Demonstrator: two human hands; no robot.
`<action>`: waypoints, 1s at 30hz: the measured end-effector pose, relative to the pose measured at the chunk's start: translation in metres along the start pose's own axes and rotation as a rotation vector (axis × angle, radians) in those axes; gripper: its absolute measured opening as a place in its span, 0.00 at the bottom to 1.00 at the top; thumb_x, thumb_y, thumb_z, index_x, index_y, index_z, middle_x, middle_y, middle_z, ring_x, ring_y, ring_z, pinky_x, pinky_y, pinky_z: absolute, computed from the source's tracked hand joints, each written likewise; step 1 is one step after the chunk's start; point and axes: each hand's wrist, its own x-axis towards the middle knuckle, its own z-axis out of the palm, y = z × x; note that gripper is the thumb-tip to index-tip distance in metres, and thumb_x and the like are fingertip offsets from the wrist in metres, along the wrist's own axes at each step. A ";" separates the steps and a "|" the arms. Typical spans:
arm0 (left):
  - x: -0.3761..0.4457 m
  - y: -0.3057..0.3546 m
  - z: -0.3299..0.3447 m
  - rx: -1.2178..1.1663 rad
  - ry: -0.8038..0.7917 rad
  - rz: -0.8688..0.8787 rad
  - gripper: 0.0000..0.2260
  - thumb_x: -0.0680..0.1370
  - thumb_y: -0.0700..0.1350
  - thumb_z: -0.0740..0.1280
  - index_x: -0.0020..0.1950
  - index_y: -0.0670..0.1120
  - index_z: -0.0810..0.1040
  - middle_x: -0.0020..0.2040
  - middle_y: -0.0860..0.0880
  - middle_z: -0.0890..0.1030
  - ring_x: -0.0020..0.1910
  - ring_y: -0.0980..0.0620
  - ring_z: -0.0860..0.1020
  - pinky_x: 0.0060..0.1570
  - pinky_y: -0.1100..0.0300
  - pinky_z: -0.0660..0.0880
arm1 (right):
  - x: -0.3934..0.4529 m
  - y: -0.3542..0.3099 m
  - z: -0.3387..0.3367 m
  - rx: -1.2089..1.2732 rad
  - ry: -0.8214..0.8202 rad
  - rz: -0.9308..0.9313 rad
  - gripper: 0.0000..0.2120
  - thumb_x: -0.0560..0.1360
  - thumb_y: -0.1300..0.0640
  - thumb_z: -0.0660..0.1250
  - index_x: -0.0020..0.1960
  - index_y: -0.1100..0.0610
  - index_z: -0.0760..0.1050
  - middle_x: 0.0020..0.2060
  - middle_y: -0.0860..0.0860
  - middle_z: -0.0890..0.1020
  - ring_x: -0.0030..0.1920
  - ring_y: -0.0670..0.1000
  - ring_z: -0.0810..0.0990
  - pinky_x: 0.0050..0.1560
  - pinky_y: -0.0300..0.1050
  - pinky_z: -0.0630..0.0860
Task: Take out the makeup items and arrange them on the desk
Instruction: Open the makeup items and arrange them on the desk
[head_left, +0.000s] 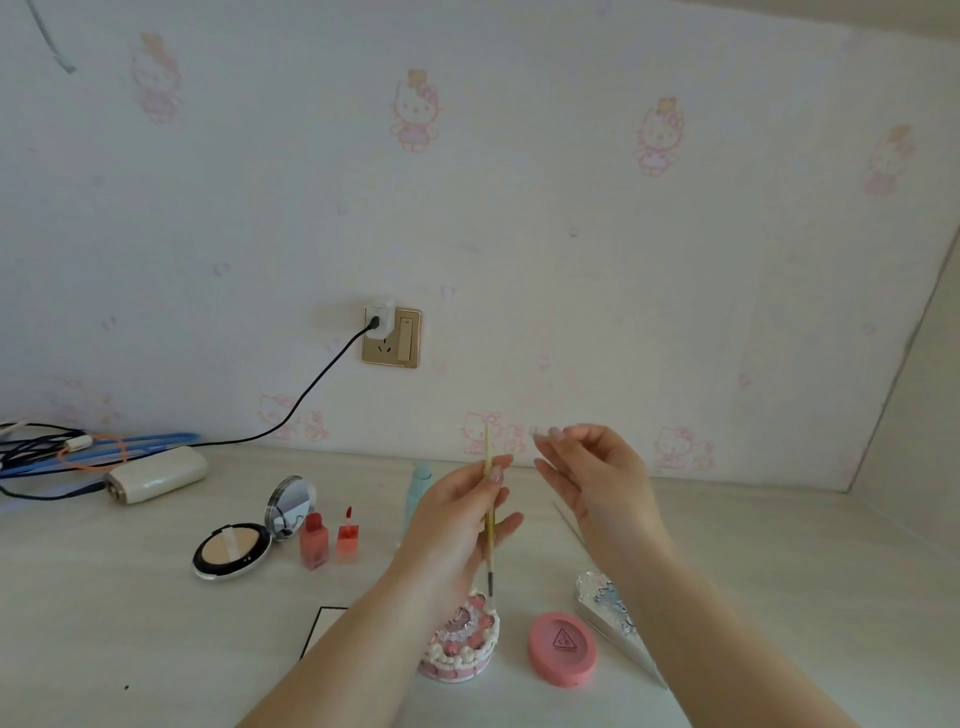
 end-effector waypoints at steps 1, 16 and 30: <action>0.000 -0.001 0.001 0.007 0.002 -0.007 0.09 0.78 0.41 0.65 0.57 0.44 0.80 0.46 0.50 0.78 0.49 0.55 0.76 0.55 0.55 0.76 | -0.002 0.005 -0.003 -0.026 0.006 0.001 0.06 0.74 0.64 0.68 0.40 0.58 0.73 0.40 0.55 0.82 0.44 0.48 0.84 0.48 0.42 0.79; 0.061 -0.035 0.010 -0.019 0.167 -0.086 0.03 0.76 0.35 0.67 0.47 0.40 0.80 0.40 0.45 0.82 0.42 0.50 0.81 0.45 0.60 0.79 | 0.014 0.059 -0.031 -0.493 0.069 0.036 0.04 0.73 0.62 0.70 0.42 0.54 0.81 0.35 0.50 0.83 0.35 0.48 0.79 0.37 0.39 0.76; 0.110 -0.075 -0.005 0.970 0.095 0.001 0.05 0.74 0.38 0.68 0.42 0.48 0.78 0.41 0.47 0.81 0.48 0.44 0.81 0.53 0.49 0.78 | 0.079 0.097 -0.060 -0.805 0.115 0.167 0.19 0.73 0.56 0.69 0.63 0.56 0.73 0.43 0.47 0.81 0.48 0.48 0.79 0.49 0.40 0.72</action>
